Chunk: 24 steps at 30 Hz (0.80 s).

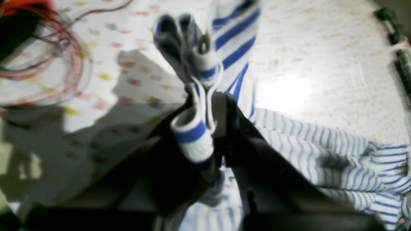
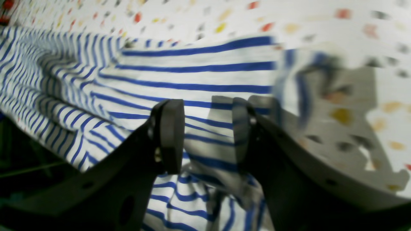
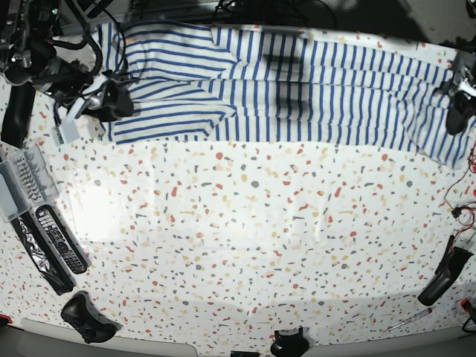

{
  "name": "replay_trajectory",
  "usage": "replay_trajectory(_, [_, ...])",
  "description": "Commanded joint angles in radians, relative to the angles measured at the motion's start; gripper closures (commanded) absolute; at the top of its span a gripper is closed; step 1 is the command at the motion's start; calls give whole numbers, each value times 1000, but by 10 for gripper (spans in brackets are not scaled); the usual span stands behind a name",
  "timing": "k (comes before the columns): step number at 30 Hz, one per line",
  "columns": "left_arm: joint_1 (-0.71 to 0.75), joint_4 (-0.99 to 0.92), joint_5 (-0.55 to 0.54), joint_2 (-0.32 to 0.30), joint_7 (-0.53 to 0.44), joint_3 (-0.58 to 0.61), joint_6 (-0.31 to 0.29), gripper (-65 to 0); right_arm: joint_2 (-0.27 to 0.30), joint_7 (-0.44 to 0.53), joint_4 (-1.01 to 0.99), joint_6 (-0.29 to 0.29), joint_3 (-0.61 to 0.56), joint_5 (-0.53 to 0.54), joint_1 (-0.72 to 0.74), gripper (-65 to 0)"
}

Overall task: Layout the t-shirt on the table in an organized manner, then fold the t-shirt properly
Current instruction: 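Grasp the folded shirt's end with the left gripper and fold it toward the right gripper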

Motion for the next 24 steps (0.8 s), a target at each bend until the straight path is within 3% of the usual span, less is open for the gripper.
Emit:
replay_trajectory(1, [15, 51, -35, 14, -22, 0, -8, 0, 17, 22, 13, 6, 2, 19, 12, -240])
replay_trajectory(6, [78, 177, -35, 132, 0, 105, -10, 0, 17, 18, 13, 6, 2, 9, 50, -240])
replay_trajectory(10, [78, 188, -17, 149, -5, 280, -12, 0, 17, 13, 13, 6, 2, -3, 70, -240])
replay_trajectory(13, [78, 188, 70, 149, -57, 401, -7, 0, 17, 8, 13, 6, 2, -2, 70, -240])
replay_trajectory(17, [77, 188, 196, 149, -157, 527, 101, 0, 17, -2, 13, 6, 2, -2, 69, -240])
replay_trajectory(24, [74, 188, 316, 149, -236, 679, 212, 0, 17, -1, 13, 6, 2, 2, 70, -240])
